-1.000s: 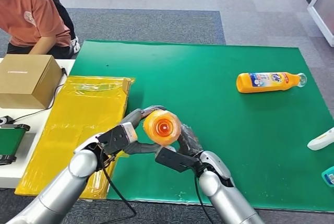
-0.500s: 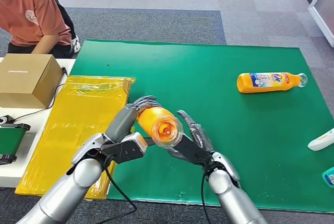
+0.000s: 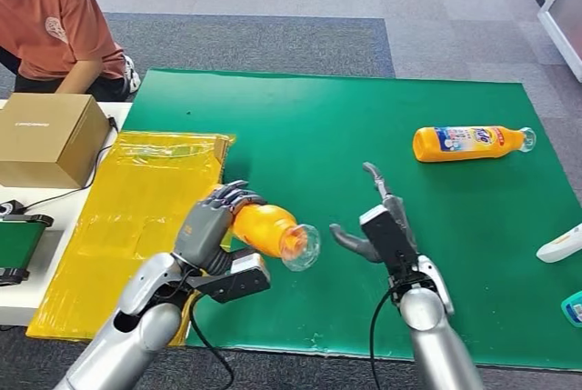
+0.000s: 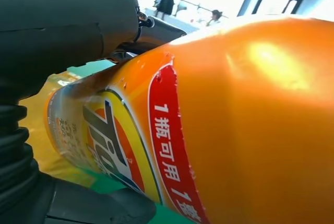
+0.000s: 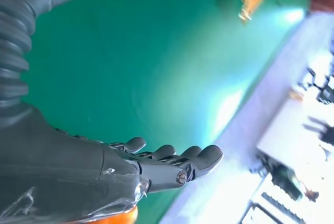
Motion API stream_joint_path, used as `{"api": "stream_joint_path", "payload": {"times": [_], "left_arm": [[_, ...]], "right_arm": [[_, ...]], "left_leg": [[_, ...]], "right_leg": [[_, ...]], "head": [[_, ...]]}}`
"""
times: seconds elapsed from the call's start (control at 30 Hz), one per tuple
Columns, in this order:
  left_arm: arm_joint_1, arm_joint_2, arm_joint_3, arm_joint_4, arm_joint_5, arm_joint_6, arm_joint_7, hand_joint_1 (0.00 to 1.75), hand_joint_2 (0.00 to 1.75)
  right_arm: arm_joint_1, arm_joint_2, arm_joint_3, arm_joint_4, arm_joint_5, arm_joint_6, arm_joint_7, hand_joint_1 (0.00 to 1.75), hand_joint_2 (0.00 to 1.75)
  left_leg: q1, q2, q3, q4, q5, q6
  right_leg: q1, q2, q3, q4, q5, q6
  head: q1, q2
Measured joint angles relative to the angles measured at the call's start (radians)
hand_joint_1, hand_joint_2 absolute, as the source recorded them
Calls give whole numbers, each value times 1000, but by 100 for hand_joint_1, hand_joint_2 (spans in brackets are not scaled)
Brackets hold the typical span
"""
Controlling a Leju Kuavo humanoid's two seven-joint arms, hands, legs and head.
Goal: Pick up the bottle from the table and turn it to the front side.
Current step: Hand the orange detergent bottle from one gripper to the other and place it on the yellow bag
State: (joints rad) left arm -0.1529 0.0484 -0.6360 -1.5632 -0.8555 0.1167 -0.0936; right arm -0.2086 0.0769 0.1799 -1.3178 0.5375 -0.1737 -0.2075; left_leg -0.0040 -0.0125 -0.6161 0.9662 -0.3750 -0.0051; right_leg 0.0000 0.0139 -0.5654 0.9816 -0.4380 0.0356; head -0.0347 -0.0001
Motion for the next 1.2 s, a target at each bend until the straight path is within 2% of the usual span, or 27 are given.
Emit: {"api": "stream_joint_path", "payload": {"times": [0.07, 0.17, 0.33, 0.53, 0.67, 0.83, 0.97, 1.1, 1.2], "left_arm": [[26, -4, 16, 27, -64, 19, 24, 175, 175], [45, -9, 43, 80, -226, 37, 108, 175, 175], [31, -26, 89, 229, -398, 88, 190, 175, 175], [-9, -52, 140, 388, -482, 124, 221, 175, 175], [-49, -70, 169, 472, -547, 150, 246, 1, 175], [-64, -91, 209, 529, -606, 203, 263, 0, 175], [-50, -97, 221, 532, -665, 288, 282, 0, 175], [-29, -93, 209, 532, -680, 389, 352, 0, 175], [-27, -77, 171, 532, -680, 456, 429, 0, 175]], "right_arm": [[17, -1, -45, -70, -32, -11, -14, 0, 175], [47, -1, -96, -184, -64, -28, -45, 0, 175], [63, -1, -89, -293, -63, -19, -56, 0, 175], [69, -1, -68, -359, -63, -13, -55, 0, 175], [71, -1, -59, -377, -65, -13, -55, 0, 175], [81, -3, -57, -394, -62, -12, -55, 0, 175], [90, -6, -57, -398, -61, -12, -55, 0, 175], [94, -11, -48, -397, -61, -16, -55, 0, 175], [94, -14, -35, -391, -61, -21, -55, 0, 175]], "left_leg": [[0, 0, 0, 0, 0, 0], [0, 0, 0, 0, 0, 0], [0, 0, 0, 0, 0, 0], [0, 0, 0, 0, 0, 0], [0, 0, 0, 0, 1, 0], [0, 0, 1, 0, 1, -1], [0, 0, 1, 0, 1, -1], [0, 0, 0, 0, 1, -1], [0, 0, 0, 0, 1, -1]], "right_leg": [[0, 0, 0, 0, 0, 0], [0, 0, 0, 0, 0, 0], [0, 0, 0, 0, 0, 0], [0, 0, 0, 0, 0, 0], [0, 0, 1, 0, 1, 1], [0, 0, 1, 0, 1, 1], [1, 0, 1, 0, 1, 1], [0, 0, 0, 0, 1, 1], [0, 0, 0, 0, 1, 1]], "head": [[0, 0], [0, 0], [0, 0], [0, 0], [0, 0], [0, 0], [0, 0], [0, 0], [0, 0]]}}
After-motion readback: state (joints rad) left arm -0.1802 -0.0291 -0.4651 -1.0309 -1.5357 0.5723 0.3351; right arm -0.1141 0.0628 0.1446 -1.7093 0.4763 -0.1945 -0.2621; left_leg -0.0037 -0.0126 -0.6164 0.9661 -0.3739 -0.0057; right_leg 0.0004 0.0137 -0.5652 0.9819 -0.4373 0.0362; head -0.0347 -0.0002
